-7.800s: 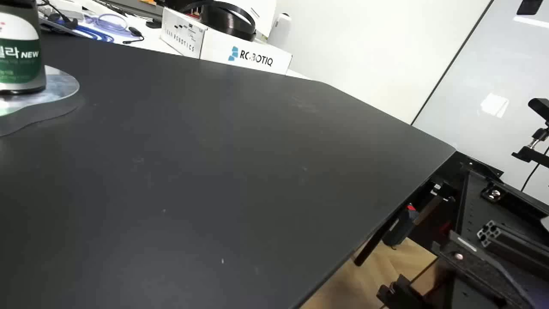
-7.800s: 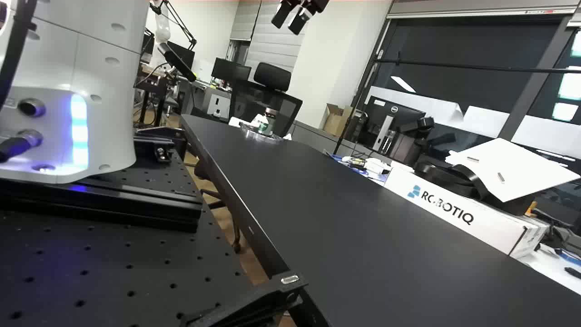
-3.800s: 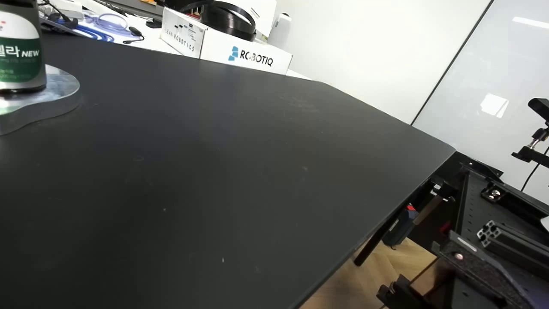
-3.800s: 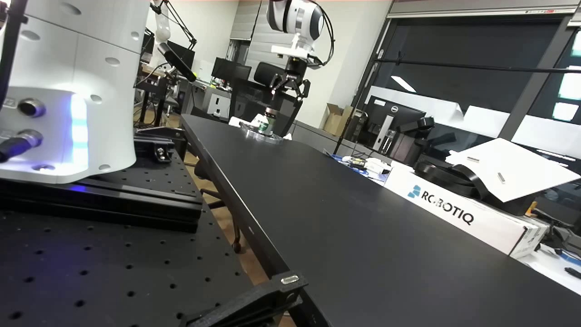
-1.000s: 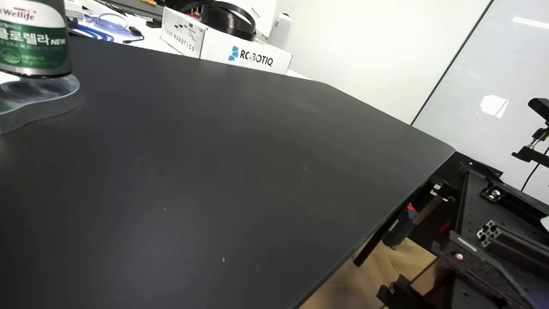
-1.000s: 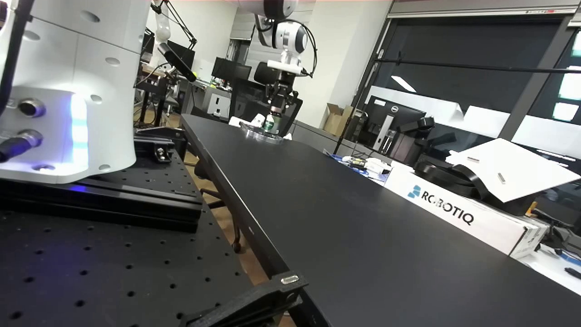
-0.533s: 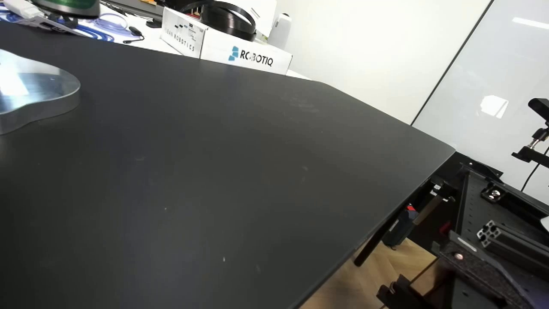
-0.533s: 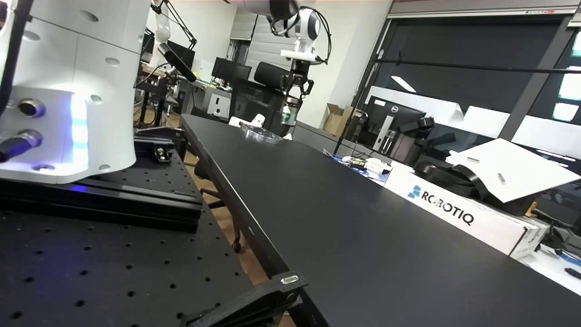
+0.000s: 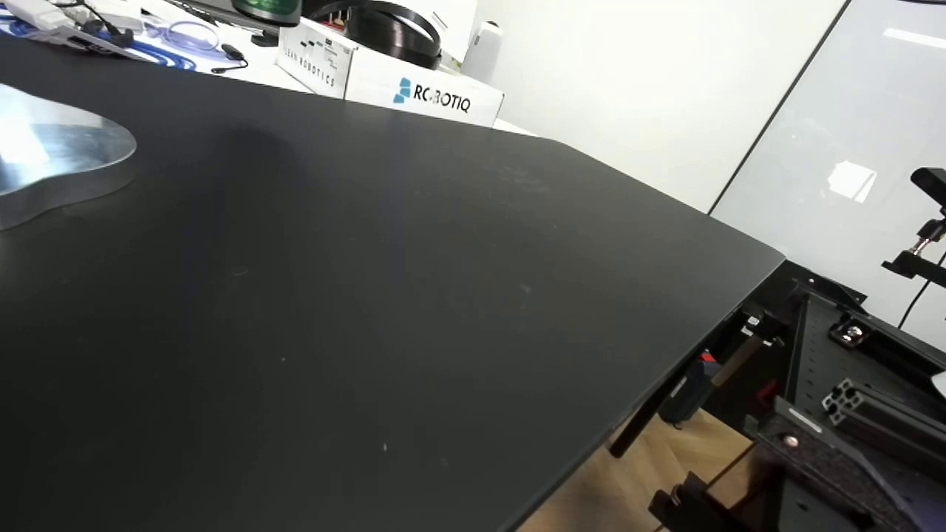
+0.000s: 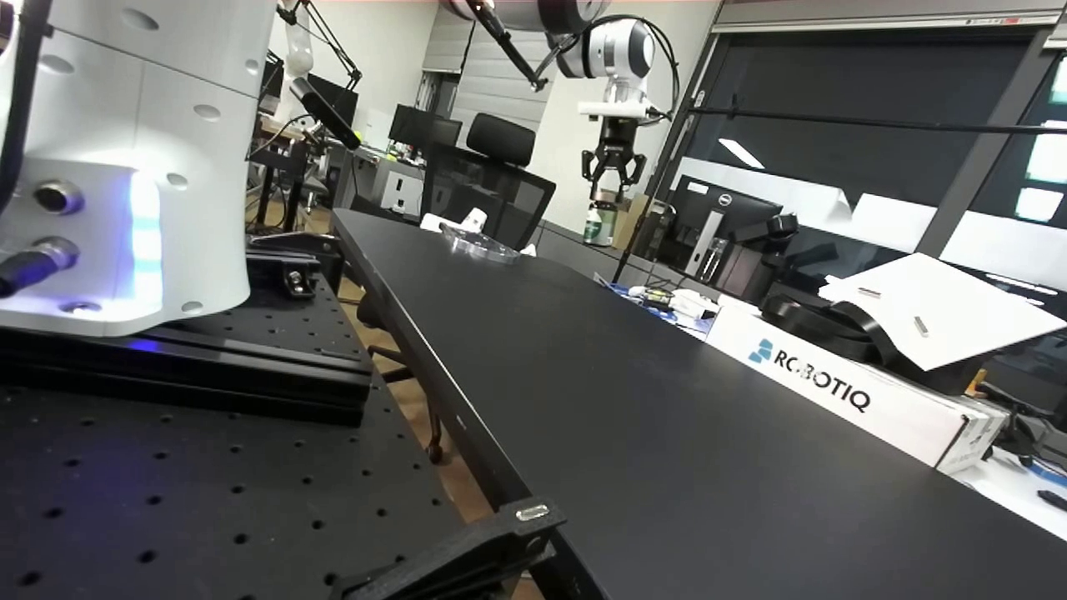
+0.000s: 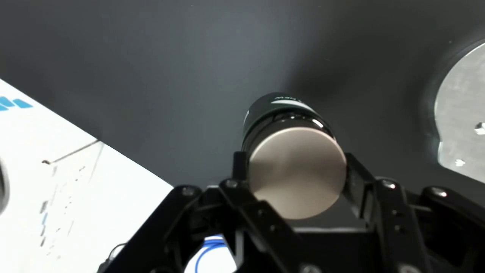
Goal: Remove the bottle from the top of the silver object and move it to the right side of the table
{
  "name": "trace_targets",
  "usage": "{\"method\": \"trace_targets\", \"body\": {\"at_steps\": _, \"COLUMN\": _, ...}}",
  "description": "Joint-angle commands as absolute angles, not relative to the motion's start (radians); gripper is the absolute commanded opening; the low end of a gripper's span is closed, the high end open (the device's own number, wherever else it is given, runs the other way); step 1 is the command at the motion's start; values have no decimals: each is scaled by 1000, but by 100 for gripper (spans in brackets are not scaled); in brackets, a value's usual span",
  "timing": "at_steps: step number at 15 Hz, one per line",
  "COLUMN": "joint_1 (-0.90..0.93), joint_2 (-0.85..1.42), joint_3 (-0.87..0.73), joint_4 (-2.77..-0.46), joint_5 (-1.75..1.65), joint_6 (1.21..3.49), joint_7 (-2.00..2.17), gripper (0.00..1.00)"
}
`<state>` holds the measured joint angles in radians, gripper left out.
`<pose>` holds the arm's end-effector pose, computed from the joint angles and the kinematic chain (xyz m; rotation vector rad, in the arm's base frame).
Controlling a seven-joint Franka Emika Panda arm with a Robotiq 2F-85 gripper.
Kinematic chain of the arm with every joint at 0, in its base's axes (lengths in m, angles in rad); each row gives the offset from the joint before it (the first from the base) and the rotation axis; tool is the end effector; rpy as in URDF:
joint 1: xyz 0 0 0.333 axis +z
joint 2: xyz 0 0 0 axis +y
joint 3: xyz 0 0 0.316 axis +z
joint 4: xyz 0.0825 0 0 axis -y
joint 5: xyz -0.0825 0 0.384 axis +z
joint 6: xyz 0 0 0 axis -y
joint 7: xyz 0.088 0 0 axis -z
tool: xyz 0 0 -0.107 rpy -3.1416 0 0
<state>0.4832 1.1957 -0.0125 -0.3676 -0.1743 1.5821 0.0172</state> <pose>0.7163 0.3512 0.3539 2.8858 0.6785 0.0949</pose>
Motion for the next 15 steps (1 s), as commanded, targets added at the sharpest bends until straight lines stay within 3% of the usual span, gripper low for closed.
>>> {"method": "trace_targets", "body": {"at_steps": 1, "joint_1": 411, "joint_2": 1180, "joint_3": -33, "joint_4": -383, "joint_5": -167, "joint_6": 1577, "joint_7": 28, "gripper": 36}}
{"method": "trace_targets", "body": {"at_steps": 15, "joint_1": 282, "joint_2": 1213, "joint_3": -40, "joint_4": -366, "joint_5": -163, "joint_6": 1544, "joint_7": -54, "gripper": 36}}
